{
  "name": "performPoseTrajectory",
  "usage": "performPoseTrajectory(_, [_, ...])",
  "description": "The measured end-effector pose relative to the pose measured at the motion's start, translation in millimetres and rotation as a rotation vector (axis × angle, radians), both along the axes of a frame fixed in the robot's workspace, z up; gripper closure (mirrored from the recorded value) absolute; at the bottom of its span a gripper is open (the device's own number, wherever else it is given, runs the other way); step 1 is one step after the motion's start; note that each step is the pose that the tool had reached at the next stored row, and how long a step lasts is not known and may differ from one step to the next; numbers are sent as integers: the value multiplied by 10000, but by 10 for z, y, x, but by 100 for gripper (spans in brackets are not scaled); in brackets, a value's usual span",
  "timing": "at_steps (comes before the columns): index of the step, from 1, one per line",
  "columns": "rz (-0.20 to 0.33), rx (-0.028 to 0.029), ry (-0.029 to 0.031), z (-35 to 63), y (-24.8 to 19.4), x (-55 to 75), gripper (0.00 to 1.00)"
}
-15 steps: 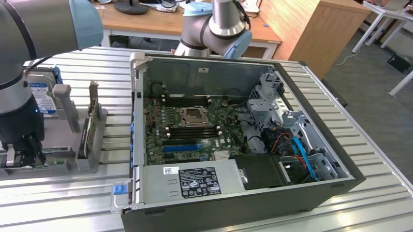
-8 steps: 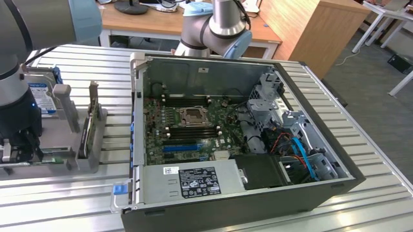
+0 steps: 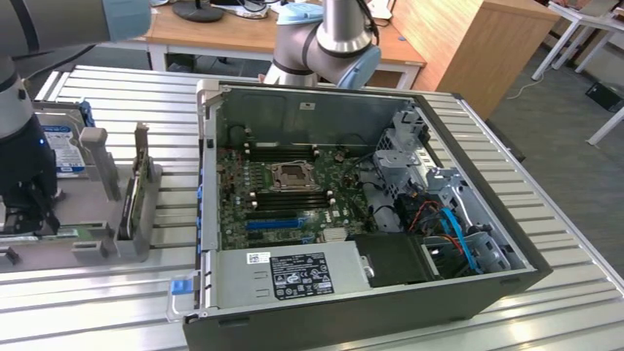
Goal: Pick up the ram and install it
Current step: 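Pick up the ram and move it above insertion slot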
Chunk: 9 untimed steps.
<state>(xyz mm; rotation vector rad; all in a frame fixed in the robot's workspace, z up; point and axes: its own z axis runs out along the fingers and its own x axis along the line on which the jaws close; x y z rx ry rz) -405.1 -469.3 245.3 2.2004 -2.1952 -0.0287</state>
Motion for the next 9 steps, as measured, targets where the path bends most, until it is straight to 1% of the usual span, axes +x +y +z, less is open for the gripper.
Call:
performPoseTrajectory(4, [0,1,-1,112,0,0,89])
performPoseTrajectory(9, [0,1,0,202,0,0,89])
